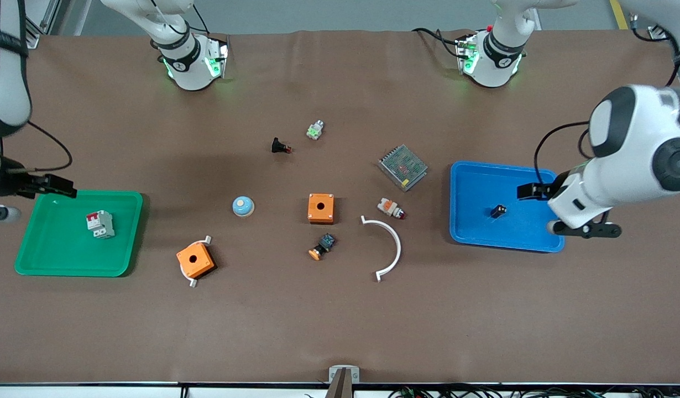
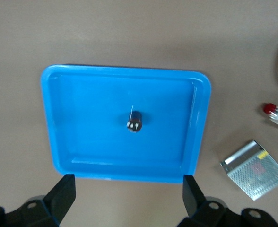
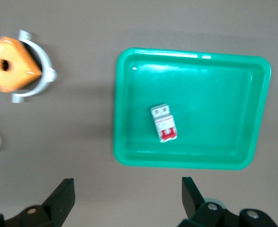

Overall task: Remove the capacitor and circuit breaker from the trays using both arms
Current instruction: 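Reach the right gripper to the breaker while the left gripper reaches the capacitor, then lower both grippers and close them on the breaker and capacitor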

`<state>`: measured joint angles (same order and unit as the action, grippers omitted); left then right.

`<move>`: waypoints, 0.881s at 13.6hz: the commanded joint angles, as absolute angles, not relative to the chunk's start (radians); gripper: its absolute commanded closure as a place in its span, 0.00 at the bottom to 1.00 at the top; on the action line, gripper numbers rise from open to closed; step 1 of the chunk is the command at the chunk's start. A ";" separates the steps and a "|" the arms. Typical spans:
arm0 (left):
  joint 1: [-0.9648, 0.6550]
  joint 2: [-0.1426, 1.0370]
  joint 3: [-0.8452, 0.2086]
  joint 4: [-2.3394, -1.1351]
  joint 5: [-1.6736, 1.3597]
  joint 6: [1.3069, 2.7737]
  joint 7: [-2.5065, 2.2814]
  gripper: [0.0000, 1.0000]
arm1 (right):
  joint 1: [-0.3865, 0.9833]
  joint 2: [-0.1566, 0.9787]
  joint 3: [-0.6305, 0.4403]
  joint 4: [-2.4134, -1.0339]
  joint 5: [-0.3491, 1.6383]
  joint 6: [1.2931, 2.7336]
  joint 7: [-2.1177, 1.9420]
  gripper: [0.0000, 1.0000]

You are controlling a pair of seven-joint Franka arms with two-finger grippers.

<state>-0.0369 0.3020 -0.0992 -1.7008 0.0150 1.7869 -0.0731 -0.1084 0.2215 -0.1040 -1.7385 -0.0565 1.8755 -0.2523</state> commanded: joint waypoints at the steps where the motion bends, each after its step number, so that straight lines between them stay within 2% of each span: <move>1: -0.035 0.270 -0.100 -1.901 0.020 1.958 -0.055 0.00 | -0.153 0.299 -0.091 -1.723 -0.091 1.923 -0.320 0.00; 6: -0.034 0.323 -0.100 -2.135 0.038 2.288 -0.043 0.00 | -0.222 0.419 -0.089 -1.723 -0.087 2.011 -0.494 0.00; 9: -0.026 0.402 -0.097 -2.155 0.102 2.381 -0.043 0.00 | -0.238 0.478 -0.089 -1.729 -0.081 2.045 -0.558 0.03; 12: -0.011 0.433 -0.095 -2.155 0.109 2.436 -0.048 0.03 | -0.255 0.531 -0.086 -1.729 -0.071 2.072 -0.604 0.06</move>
<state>-0.0252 0.4277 -0.0951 -2.1565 0.0891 2.4142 -0.0580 -0.2264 0.5020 -0.1047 -1.7396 -0.0671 2.0611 -0.5674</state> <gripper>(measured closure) 0.004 0.044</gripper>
